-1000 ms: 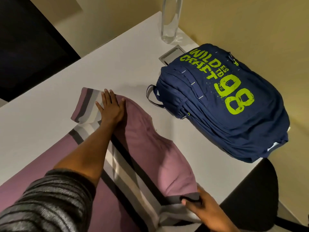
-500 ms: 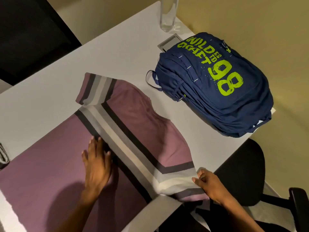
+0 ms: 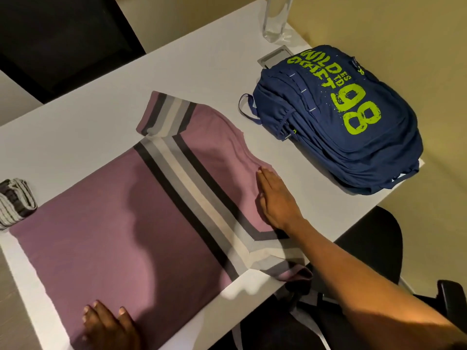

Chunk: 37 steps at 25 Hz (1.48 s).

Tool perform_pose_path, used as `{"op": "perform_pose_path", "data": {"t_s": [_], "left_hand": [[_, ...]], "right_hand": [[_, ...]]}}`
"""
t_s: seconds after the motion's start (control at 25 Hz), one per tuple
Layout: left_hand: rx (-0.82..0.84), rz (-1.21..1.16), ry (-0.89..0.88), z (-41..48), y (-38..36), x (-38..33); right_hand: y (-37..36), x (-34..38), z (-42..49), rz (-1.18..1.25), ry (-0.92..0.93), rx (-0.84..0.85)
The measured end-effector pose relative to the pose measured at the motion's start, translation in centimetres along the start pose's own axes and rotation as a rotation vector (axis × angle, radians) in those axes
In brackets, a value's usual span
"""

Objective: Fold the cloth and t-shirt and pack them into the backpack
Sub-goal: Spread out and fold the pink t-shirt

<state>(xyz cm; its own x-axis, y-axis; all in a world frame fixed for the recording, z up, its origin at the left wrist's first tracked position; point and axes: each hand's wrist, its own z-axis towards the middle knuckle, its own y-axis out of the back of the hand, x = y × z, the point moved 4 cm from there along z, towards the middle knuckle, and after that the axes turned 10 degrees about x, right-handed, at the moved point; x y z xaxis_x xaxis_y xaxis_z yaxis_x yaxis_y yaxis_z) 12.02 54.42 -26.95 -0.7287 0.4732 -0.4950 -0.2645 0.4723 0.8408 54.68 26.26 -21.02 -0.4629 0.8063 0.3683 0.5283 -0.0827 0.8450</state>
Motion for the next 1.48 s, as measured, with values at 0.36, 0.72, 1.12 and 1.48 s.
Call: {"op": "perform_pose_path", "data": {"t_s": [0.36,0.72,1.12,1.48], "left_hand": [[-0.260,-0.051,0.247,-1.6,0.8,0.6],[0.337,0.327,-0.546,-0.4,-5.8,-17.5],[0.849,-0.291,-0.134,-6.9,-12.5,-28.0],[0.744,-1.007,1.007,-7.7,-13.4,-29.3]], "right_hand": [[-0.5,-4.1,2.4,-0.108,0.004,0.112],[-3.7,-1.7,-15.9,0.017,0.069,0.204],[-6.9,-0.6,-19.6,0.001,-0.013,-0.013],[-7.4,-0.5,-21.0,0.241,-0.009,0.010]]}}
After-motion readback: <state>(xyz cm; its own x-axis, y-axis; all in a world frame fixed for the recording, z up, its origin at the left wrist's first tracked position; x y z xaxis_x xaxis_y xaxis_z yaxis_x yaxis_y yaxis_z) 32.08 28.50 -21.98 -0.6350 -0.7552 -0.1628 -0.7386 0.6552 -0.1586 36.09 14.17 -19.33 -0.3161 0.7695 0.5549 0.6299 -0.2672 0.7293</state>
